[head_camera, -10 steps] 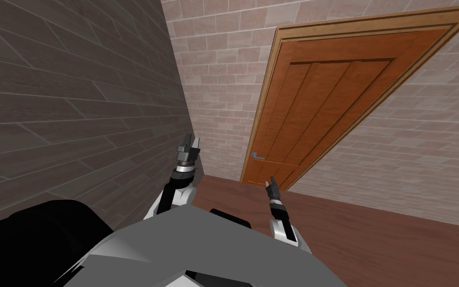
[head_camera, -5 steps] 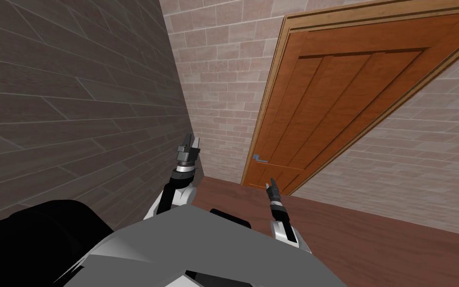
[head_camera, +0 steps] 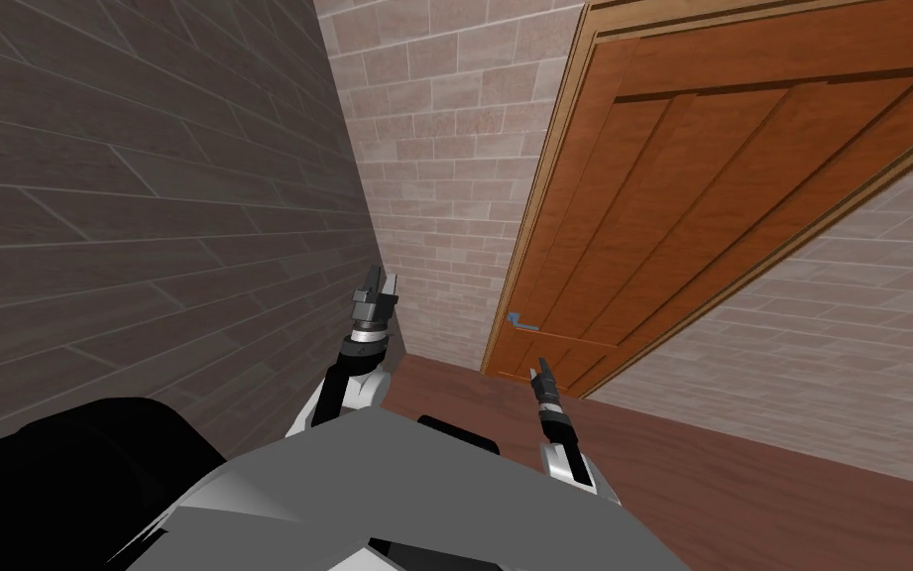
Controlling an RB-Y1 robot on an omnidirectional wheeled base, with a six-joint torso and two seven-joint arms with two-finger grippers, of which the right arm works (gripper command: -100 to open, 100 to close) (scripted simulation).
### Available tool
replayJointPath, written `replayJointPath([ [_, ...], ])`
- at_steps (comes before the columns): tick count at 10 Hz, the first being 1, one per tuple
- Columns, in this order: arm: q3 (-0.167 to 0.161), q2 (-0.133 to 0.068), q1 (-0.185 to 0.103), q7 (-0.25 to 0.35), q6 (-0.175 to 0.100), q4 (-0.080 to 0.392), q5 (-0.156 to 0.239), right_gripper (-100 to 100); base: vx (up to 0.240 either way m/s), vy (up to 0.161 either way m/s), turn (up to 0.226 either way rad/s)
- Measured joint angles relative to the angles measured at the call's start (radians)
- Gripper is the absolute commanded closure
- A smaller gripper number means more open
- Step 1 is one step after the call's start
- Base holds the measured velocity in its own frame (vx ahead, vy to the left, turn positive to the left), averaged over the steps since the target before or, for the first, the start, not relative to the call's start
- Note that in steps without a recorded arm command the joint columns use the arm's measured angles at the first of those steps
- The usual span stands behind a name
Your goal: Pull the door open
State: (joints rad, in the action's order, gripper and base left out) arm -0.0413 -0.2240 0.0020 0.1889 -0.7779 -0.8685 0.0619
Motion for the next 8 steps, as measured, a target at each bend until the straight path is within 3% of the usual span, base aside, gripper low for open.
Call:
replayJointPath([
  [8,-0.002,-0.018,-0.056,0.006,-0.049,0.160,0.015,-100,0.114,-0.005,0.037],
])
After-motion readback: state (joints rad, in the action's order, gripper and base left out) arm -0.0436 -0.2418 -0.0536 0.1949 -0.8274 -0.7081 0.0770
